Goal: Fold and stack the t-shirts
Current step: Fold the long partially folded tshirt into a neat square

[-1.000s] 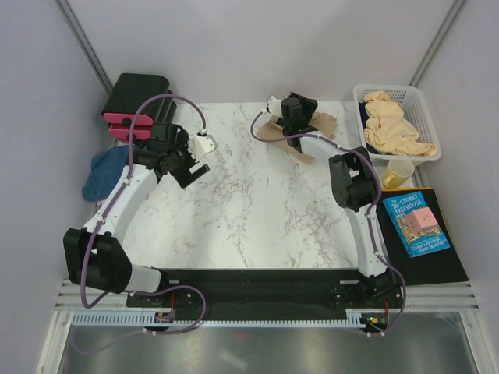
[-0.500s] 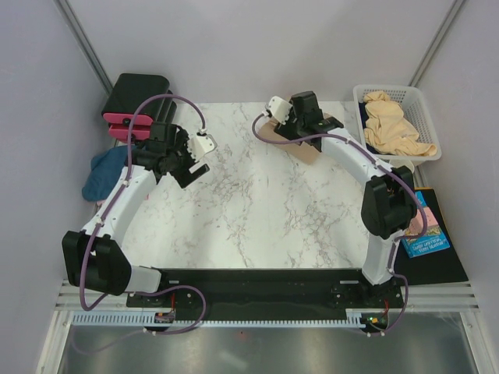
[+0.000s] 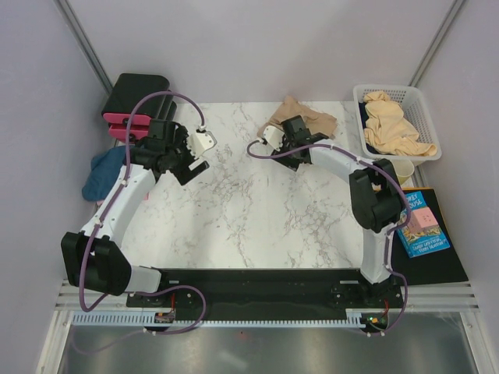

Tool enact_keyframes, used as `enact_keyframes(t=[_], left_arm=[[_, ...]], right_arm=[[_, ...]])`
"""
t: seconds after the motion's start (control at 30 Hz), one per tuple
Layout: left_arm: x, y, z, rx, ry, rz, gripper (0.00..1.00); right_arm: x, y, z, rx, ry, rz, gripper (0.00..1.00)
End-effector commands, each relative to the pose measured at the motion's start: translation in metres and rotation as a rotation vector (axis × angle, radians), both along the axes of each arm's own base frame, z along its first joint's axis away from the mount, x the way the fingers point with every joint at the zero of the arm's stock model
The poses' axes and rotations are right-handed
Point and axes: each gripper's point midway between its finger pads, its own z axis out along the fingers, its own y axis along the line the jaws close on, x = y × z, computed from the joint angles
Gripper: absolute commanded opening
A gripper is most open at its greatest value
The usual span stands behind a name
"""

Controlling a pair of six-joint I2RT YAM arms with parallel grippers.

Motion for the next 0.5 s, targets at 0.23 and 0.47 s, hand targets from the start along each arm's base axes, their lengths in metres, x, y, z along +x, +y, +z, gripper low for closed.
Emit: enact_keyframes(t=[0.23, 0.47], left_arm=[[0.003, -0.001, 0.02, -0.01, -0.055, -0.002, 1.0], [0.005, -0.001, 0.018, -0.002, -0.052, -0.007, 1.0]], right_arm=[[0.034, -0.001, -0.029, -0.037, -0.076, -0.056, 0.66], [0.042, -0.002, -0.052, -0.078, -0.062, -0.055, 0.13]])
